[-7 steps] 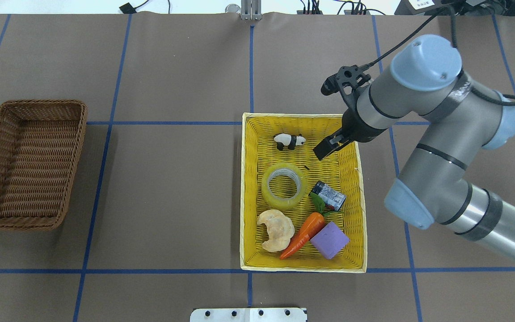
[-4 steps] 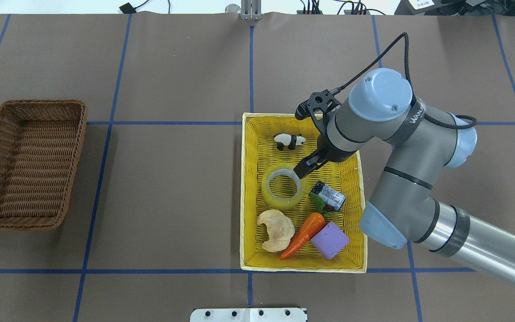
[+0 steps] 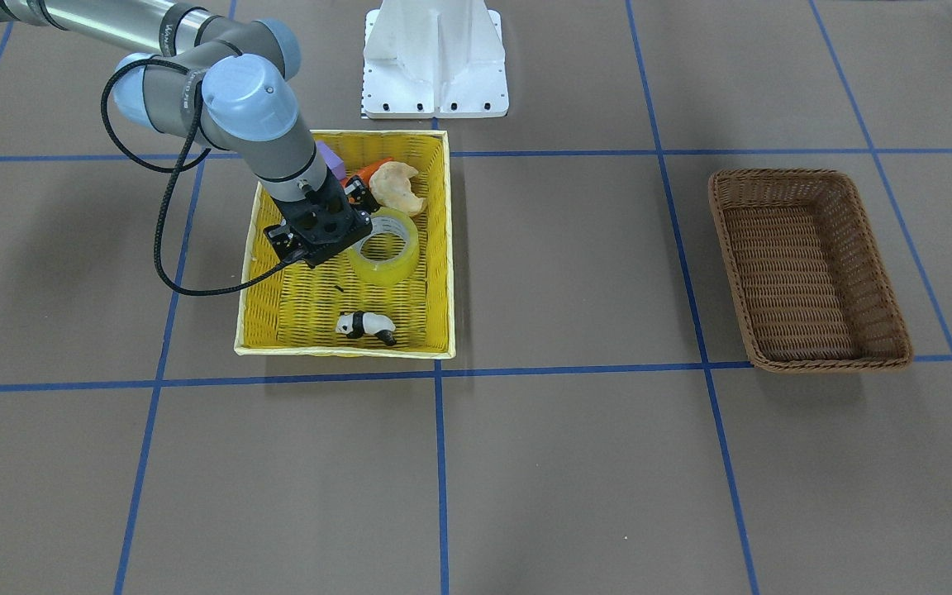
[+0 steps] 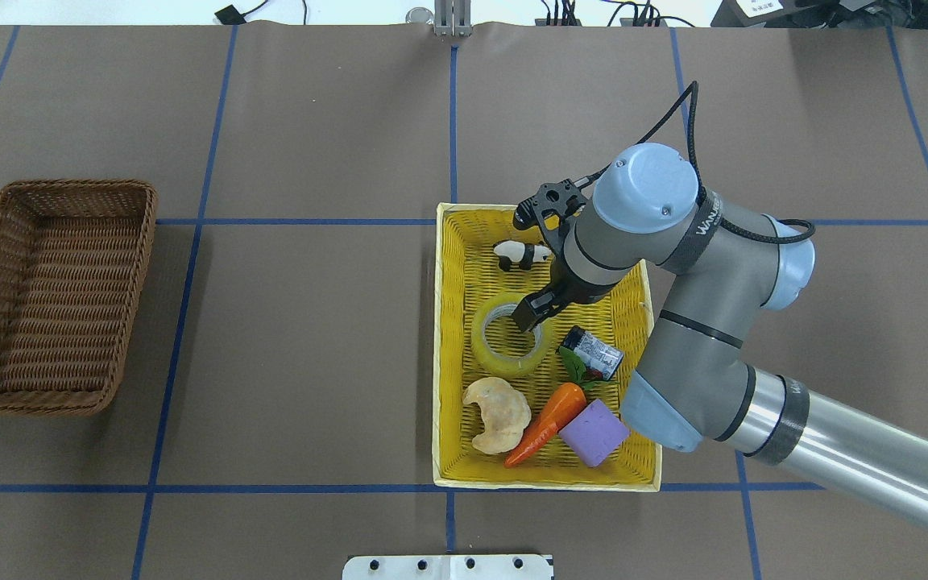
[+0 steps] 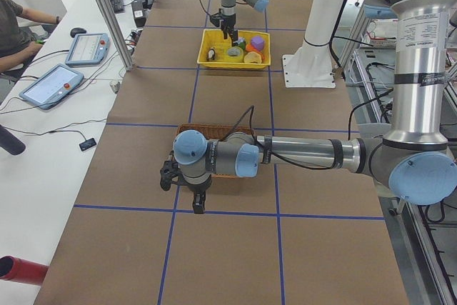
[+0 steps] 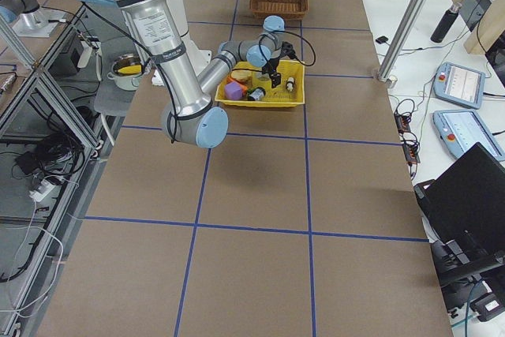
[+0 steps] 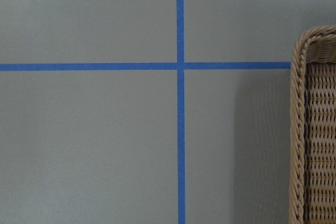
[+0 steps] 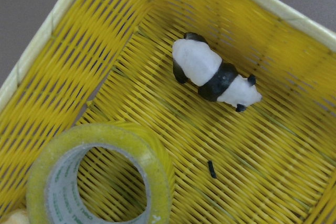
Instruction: Move tape to another basket
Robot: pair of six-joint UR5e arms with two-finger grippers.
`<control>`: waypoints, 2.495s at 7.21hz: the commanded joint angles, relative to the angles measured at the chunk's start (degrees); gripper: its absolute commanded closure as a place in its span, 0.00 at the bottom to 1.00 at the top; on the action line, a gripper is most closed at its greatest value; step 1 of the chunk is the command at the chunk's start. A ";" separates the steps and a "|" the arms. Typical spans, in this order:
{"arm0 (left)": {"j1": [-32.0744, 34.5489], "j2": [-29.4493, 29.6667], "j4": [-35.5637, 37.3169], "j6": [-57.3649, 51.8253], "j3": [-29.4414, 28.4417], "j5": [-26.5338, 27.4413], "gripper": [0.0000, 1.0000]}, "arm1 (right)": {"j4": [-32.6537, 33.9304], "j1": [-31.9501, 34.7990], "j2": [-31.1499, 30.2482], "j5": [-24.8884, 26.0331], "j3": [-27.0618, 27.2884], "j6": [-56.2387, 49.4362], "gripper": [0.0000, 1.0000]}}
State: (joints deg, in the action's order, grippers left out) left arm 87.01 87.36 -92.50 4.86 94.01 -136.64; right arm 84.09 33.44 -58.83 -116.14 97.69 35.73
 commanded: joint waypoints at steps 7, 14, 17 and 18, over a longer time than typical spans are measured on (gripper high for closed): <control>0.00 0.00 -0.05 0.06 -0.05 -0.03 0.02 | -5.60 -0.66 2.41 -1.11 -6.90 4.70 1.00; -0.87 0.87 -1.62 -0.20 0.38 -7.64 0.02 | -9.43 4.27 1.53 -7.88 4.43 35.55 1.00; -6.65 4.72 -13.29 8.53 0.38 -17.24 0.02 | -29.46 4.18 0.04 -7.70 3.21 50.83 1.00; -9.55 6.92 -19.50 14.59 0.21 -17.26 0.02 | -32.64 4.18 -0.05 -7.44 2.77 52.76 1.00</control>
State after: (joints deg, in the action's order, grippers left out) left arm 80.66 91.82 -106.02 13.05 94.29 -152.74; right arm 56.41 37.62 -58.67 -123.81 101.02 85.46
